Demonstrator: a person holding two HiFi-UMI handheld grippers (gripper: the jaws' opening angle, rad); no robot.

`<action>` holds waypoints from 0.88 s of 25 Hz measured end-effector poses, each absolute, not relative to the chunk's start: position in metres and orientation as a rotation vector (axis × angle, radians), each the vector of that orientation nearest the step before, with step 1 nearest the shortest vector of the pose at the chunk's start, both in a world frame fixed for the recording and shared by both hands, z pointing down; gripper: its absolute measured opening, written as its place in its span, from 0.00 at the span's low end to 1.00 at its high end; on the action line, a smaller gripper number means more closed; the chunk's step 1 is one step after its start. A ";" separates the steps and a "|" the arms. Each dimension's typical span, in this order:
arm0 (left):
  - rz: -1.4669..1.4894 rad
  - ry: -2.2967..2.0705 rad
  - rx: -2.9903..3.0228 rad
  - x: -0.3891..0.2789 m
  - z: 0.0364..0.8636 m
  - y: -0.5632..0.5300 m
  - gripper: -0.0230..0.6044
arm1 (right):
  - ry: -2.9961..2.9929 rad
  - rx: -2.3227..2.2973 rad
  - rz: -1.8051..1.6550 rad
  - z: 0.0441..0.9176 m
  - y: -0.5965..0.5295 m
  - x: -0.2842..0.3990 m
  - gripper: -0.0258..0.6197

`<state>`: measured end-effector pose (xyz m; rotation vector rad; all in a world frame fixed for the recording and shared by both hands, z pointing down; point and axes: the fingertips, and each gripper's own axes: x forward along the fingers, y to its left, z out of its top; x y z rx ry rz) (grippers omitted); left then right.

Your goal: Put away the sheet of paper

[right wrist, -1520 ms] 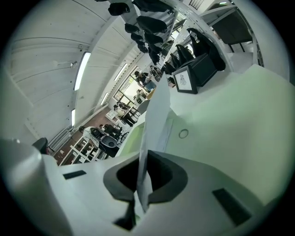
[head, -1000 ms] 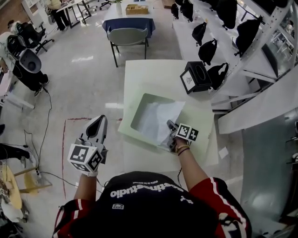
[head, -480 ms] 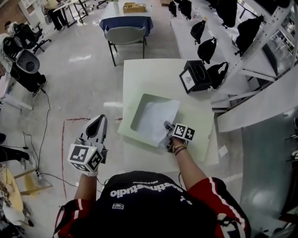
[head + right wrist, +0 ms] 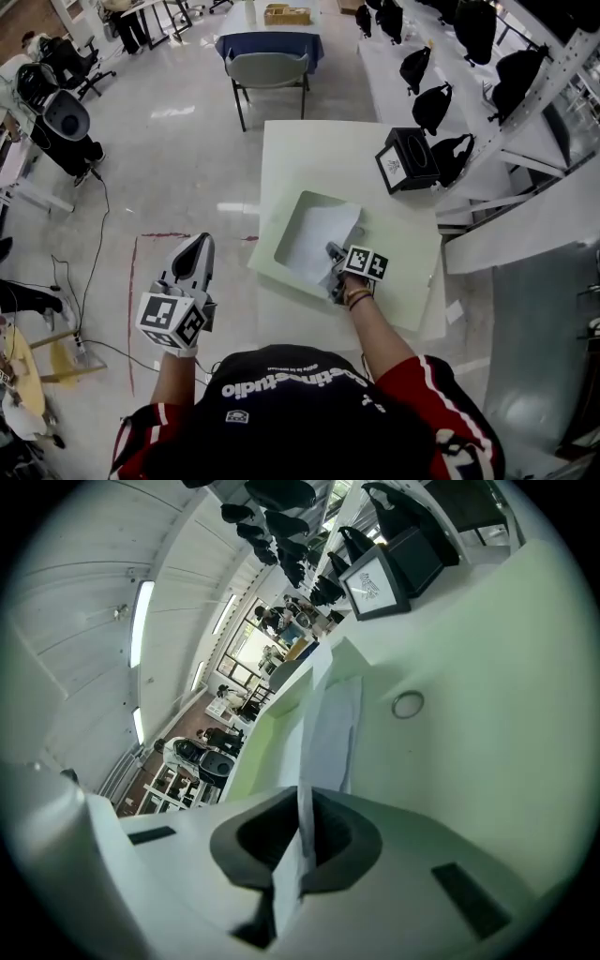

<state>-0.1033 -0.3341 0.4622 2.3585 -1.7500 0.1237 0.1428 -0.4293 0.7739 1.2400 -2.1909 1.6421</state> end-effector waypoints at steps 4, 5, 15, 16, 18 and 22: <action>0.126 -1.763 2.346 -0.109 0.462 -0.331 0.04 | -2.171 1.230 1.655 0.779 -0.428 0.136 0.05; 0.126 -1.765 2.344 -0.111 0.462 -0.330 0.04 | -2.168 1.228 1.658 0.781 -0.428 0.135 0.05; 0.130 -1.790 2.328 -0.121 0.461 -0.325 0.04 | -2.152 1.203 1.674 0.784 -0.434 0.119 0.05; 0.129 -1.790 2.328 -0.121 0.461 -0.324 0.04 | -2.151 1.200 1.669 0.785 -0.434 0.119 0.05; 0.129 -1.790 2.326 -0.120 0.462 -0.324 0.04 | -2.150 1.188 1.662 0.786 -0.433 0.119 0.05; 0.134 -1.783 2.329 -0.115 0.463 -0.322 0.04 | -2.170 1.163 1.589 0.783 -0.430 0.118 0.15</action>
